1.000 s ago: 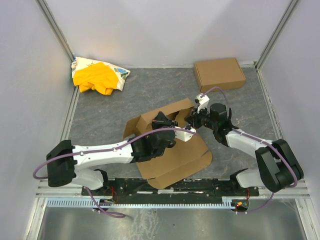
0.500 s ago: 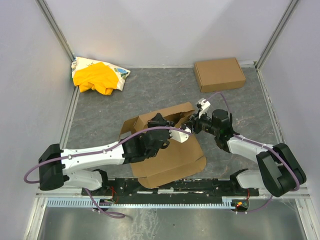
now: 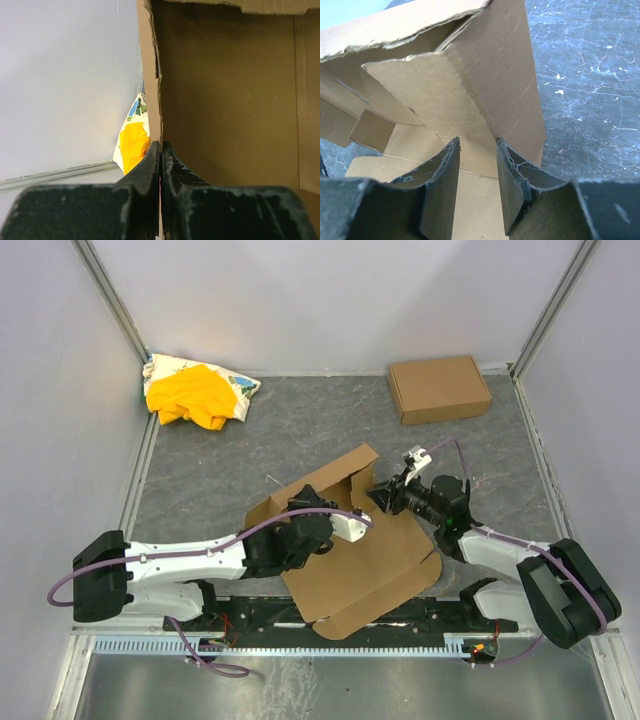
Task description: Fold the paper box
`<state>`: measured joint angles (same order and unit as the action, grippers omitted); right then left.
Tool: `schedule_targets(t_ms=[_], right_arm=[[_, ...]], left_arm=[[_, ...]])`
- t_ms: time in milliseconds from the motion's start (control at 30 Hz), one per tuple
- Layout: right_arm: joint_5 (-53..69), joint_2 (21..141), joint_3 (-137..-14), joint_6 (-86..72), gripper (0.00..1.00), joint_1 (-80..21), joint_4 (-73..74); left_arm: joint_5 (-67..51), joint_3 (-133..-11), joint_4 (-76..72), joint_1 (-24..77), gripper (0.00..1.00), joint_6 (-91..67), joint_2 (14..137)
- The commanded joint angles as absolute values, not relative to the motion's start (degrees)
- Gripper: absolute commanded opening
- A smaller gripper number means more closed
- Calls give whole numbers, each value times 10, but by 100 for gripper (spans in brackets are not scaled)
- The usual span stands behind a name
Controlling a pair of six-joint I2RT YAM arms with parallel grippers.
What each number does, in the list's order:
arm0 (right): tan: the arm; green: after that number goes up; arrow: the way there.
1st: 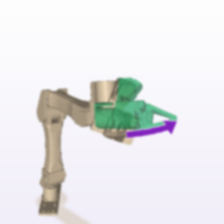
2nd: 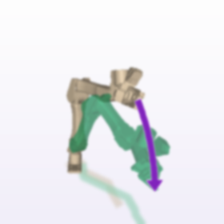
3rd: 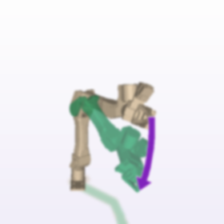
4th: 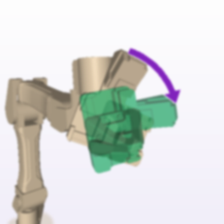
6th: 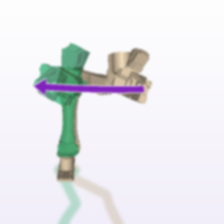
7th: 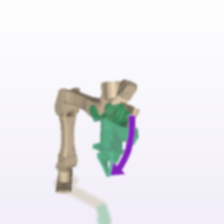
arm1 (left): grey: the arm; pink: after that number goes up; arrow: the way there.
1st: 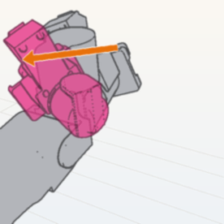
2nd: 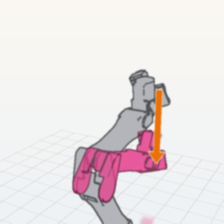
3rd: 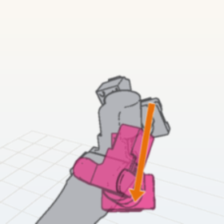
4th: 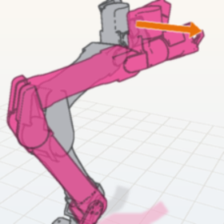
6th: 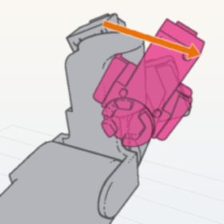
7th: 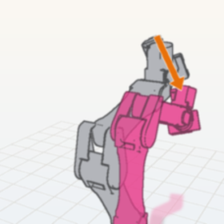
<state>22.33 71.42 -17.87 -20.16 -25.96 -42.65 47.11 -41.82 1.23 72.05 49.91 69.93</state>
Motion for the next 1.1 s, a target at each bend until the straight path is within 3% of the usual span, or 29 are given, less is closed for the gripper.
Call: schedule_targets(t_ms=[0, 400, 800, 1067], right_arm=[[233, 691, -170, -217, 43, -281, -451], [151, 608, -170, -174, 46, -288, -302], [233, 609, -187, -146, 47, -288, -285], [165, 470, -232, -65, 49, -287, -87]], left_arm=[[458, -405, -9, 728, 3, 448, 700], [482, -410, -8, 733, 3, 439, 680], [484, -402, 6, 737, 3, 431, 704], [491, -407, 11, 737, 3, 425, 722]])
